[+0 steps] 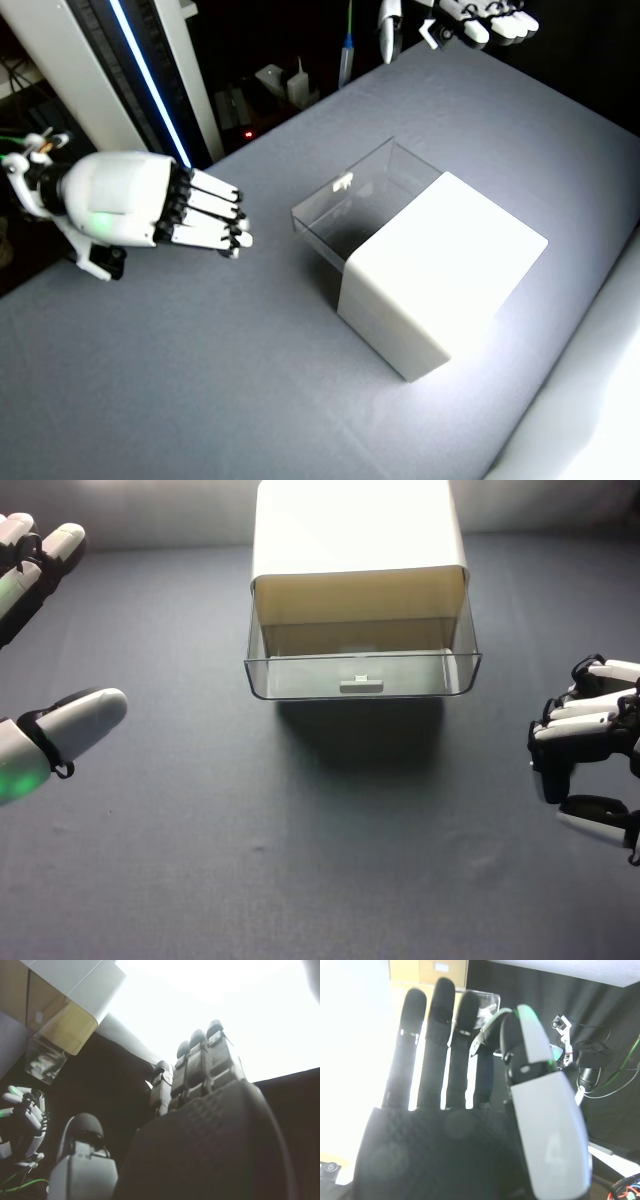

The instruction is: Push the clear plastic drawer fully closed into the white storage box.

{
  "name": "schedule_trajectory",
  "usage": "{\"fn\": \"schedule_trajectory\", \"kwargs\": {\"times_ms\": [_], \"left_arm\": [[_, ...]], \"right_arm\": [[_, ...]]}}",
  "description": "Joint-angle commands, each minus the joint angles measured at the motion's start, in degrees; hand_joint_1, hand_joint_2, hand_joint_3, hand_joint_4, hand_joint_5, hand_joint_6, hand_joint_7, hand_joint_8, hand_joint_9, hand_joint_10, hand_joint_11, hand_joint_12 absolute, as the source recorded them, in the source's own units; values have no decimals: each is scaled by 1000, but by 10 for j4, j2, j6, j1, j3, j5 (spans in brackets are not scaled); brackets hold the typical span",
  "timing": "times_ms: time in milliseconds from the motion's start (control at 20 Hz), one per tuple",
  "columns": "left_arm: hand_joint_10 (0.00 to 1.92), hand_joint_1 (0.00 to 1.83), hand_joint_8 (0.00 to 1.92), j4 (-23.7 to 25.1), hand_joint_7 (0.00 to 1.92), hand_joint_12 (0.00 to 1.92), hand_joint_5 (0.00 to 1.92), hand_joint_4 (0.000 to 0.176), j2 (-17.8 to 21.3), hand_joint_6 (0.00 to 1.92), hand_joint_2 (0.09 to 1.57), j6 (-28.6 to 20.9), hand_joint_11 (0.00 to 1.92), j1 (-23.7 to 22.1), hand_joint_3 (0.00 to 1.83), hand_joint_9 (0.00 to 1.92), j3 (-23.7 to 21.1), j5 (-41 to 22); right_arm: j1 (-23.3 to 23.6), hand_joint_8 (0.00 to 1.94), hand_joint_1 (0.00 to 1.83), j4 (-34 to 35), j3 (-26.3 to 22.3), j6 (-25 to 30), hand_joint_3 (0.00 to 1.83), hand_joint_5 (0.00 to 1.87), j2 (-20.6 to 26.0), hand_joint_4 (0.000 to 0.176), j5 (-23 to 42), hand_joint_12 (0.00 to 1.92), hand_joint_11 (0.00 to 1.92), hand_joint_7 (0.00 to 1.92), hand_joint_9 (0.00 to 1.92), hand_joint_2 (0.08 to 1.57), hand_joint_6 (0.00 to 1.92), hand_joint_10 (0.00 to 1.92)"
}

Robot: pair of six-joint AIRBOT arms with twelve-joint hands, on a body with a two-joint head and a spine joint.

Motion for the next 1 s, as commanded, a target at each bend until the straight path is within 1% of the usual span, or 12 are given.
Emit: {"fn": "schedule_trajectory", "kwargs": {"times_ms": [0, 50, 150, 200, 250, 300, 350, 400, 450, 600, 800, 950], "left_arm": [[0, 0, 0, 2, 0, 0, 0, 170, -1, 0, 1187, 0, 0, -4, 33, 0, 4, -71], [0, 0, 0, 1, 0, 0, 0, 173, -1, 0, 1190, 0, 0, -4, 31, 0, 4, -71], [0, 0, 0, 0, 0, 0, 0, 170, -1, 0, 1179, 0, 0, -3, 22, 0, 4, -71], [0, 0, 0, 0, 0, 0, 0, 161, -1, 0, 1177, 0, 0, -3, 20, 0, 4, -71], [0, 0, 0, 0, 0, 0, 0, 166, -1, 0, 1173, 0, 0, -3, 16, 0, 4, -71], [0, 0, 0, 0, 0, 0, 0, 172, -1, 0, 1174, 0, 0, -3, 16, 0, 4, -71], [0, 0, 0, 0, 0, 0, 0, 170, -1, 0, 1173, 0, 0, -3, 14, 0, 4, -71], [0, 0, 0, 0, 0, 0, 0, 175, -1, 0, 1170, 0, 0, -2, 11, 0, 4, -71], [0, 0, 0, 0, 0, 0, 0, 176, -1, 0, 1162, 0, 0, -2, 7, 0, 4, -71], [0, 0, 0, -1, 0, 0, 0, 176, -1, 0, 1143, 0, 0, -2, 0, 0, 5, -71], [0, 0, 0, -1, 0, 0, 0, 176, -2, 0, 1128, 0, 0, -2, 0, 0, 5, -71], [0, 0, 0, -1, 0, 0, 0, 176, -2, 0, 1135, 0, 0, -2, 0, 0, 5, -71]], "right_arm": [[8, 212, 989, -5, 0, 4, 0, 754, 0, 16, 67, 1268, 302, 836, 804, 1236, 1326, 114], [8, 123, 974, -4, 0, 4, 0, 745, 1, 35, 67, 1291, 334, 868, 804, 1239, 1338, 129], [7, 51, 943, -1, 0, 4, 2, 725, 2, 77, 67, 1260, 254, 826, 721, 1246, 1366, 90], [7, 15, 915, 1, 1, 4, 1, 718, 3, 129, 67, 1229, 193, 724, 671, 1247, 1374, 61], [7, 2, 868, 2, 1, 4, 0, 623, 3, 20, 67, 1179, 134, 655, 619, 1199, 678, 29], [7, 0, 772, 5, 0, 4, 0, 613, 4, 9, 67, 982, 26, 473, 428, 1142, 268, 5], [7, 0, 543, 8, 0, 0, 0, 318, 5, 83, 65, 400, 4, 138, 87, 1052, 63, 0], [7, 0, 389, 10, -1, -4, 0, 116, 5, 157, 62, 79, 0, 27, 17, 989, 18, 0], [7, 0, 319, 11, -1, -4, 0, 22, 5, 172, 62, 15, 0, 5, 3, 894, 3, 0], [8, 0, 187, 13, -5, -14, 0, 0, 7, 176, 60, 0, 0, 0, 0, 797, 0, 0], [8, 0, 7, 14, -5, -14, 10, 0, 7, 176, 59, 0, 0, 0, 0, 921, 0, 0], [8, 0, 0, 13, -7, -14, 16, 0, 5, 176, 59, 0, 0, 0, 0, 943, 0, 0]]}}
